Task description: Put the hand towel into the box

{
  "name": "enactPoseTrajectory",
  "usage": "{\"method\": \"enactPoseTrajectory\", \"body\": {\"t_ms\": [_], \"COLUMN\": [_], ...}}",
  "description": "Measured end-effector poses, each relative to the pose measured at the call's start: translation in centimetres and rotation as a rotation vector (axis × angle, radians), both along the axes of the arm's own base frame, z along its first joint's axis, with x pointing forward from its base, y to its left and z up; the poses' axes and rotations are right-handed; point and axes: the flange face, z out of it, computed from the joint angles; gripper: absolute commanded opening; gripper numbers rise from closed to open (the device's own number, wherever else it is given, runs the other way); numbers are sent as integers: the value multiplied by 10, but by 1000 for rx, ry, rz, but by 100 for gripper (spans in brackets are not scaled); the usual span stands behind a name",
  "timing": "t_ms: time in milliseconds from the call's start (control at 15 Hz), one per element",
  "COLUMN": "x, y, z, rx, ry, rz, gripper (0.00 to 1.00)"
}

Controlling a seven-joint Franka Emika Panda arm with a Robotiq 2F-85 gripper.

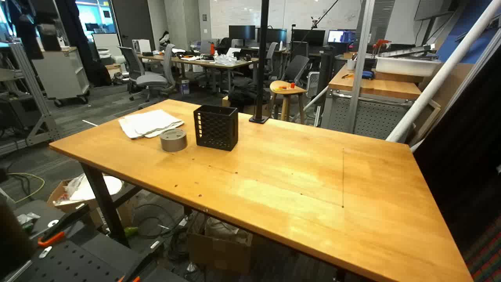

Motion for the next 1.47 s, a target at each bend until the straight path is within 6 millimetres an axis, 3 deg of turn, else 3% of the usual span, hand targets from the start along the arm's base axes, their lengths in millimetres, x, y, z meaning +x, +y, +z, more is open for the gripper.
{"method": "enactPoseTrajectory", "body": {"t_ms": [1000, 1467], "x": [1, 26], "y": [1, 23], "z": [4, 8], "rx": [0, 6], "ry": [-9, -90], "rz": [4, 84], "gripper": [100, 100]}}
